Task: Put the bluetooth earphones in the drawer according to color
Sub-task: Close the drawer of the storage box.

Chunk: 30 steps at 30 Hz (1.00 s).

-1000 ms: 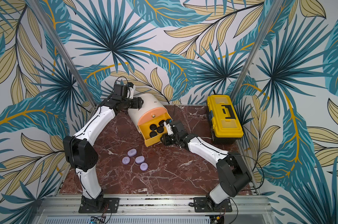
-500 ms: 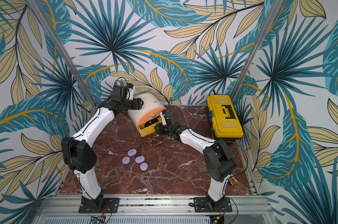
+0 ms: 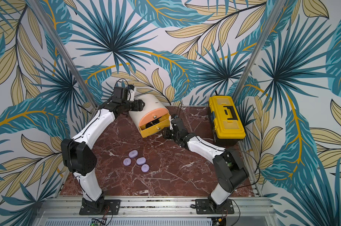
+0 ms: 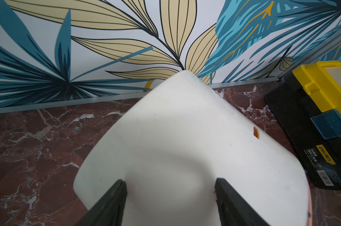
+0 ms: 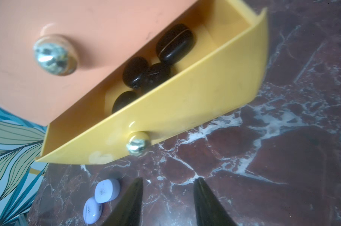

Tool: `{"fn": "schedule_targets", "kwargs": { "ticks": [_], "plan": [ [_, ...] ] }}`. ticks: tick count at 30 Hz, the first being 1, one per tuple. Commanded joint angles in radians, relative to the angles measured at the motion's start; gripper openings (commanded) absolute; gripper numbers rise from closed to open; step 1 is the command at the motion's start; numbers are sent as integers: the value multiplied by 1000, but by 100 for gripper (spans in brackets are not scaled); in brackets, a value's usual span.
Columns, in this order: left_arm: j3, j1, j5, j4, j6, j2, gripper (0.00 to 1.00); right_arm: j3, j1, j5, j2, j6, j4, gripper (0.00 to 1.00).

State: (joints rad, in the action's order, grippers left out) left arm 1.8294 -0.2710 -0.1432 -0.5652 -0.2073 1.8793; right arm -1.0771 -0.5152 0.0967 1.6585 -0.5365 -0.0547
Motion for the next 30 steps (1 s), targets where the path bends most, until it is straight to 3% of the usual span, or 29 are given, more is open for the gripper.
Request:
{"fn": "schedule_targets", "kwargs": {
  "ticks": [1, 11, 21, 27, 30],
  "plan": [
    [-50, -4, -14, -96, 8, 10, 76, -34, 20, 3, 52, -64, -30, 45],
    [-61, -2, -19, -88, 0, 8, 76, -217, 19, 71, 247, -209, -132, 45],
    [-72, -6, -29, -83, -4, -6, 76, -169, 20, 65, 222, -223, -177, 46],
    [-81, -7, -33, -81, -5, -12, 76, -235, 19, 117, 296, -244, -172, 48],
    [-100, -12, -32, -72, -3, -30, 76, -168, 20, 105, 262, -248, -211, 48]
  ]
}}
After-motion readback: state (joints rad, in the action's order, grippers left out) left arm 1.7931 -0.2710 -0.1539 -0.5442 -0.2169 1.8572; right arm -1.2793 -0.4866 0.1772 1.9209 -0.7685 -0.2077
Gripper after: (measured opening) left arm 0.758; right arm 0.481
